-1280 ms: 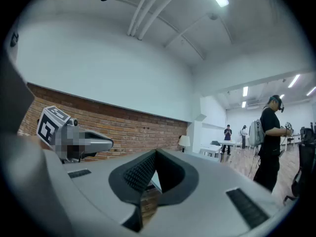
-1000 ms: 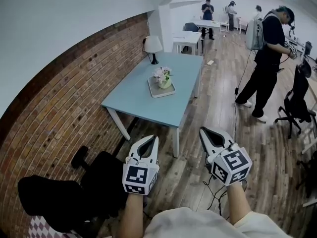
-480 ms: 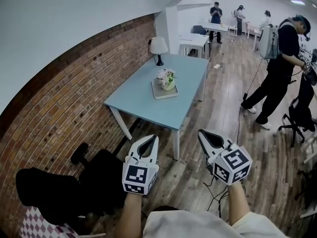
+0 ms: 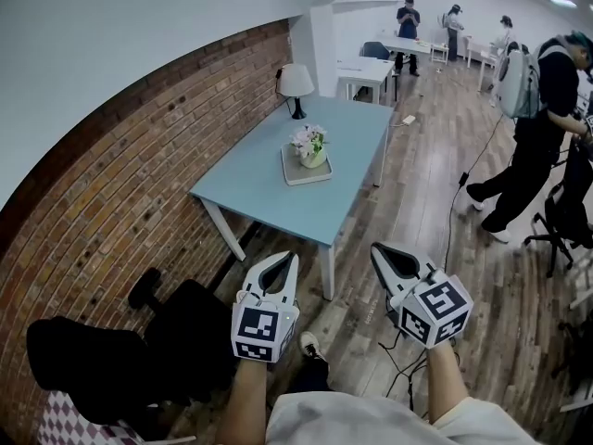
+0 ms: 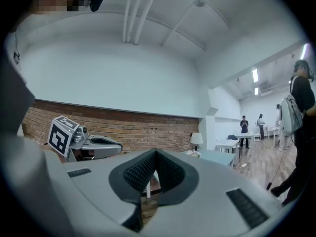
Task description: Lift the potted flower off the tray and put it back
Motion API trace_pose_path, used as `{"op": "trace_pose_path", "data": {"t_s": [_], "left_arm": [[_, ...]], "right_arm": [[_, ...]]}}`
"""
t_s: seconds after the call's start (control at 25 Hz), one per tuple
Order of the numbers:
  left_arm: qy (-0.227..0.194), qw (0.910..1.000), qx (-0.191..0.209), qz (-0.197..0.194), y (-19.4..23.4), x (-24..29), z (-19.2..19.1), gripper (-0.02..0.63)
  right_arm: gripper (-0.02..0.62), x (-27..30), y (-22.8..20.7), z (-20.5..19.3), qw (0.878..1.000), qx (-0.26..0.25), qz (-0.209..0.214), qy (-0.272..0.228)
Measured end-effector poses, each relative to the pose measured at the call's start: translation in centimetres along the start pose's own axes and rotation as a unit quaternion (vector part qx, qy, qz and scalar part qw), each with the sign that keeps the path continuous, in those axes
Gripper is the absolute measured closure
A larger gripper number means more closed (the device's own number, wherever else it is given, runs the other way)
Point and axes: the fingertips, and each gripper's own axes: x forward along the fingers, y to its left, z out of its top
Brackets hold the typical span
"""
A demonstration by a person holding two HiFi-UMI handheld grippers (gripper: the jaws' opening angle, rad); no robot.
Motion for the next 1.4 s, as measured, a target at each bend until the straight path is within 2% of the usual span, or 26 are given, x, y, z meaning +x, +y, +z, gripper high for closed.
{"op": "trace_pose_path", "data": {"t_s": [0.2, 0.48, 0.84, 1.16, 1.4], "left_arm": [[-0.004, 1.0, -0.003, -0.003, 2.6, 4.2, -0.9, 0.583], [-0.012, 0.9999, -0.01, -0.007, 7.7, 11.1, -1.3, 0.584], [-0.006, 0.9998, -0.012, -0.014, 13.4, 18.5, -2.0, 0.583], [0.007, 0.9996, -0.016, -0.023, 17.5, 24.3, -4.2, 0.583], [0.01, 0.9993, -0.02, -0.03, 19.9, 28.6, -5.4, 0.583]], "right_arm": [[0.58, 3.7, -3.0, -0.8, 1.0, 0.007, -0.01, 0.005], [0.577, 10.8, -7.1, -0.8, 0.999, -0.014, -0.022, 0.023], [0.578, 18.7, -11.1, -0.5, 0.999, 0.01, -0.014, 0.03], [0.577, 25.0, -15.0, -0.9, 0.999, 0.013, -0.043, 0.027], [0.575, 28.9, -17.6, -1.9, 0.997, 0.009, -0.053, 0.046]]}}
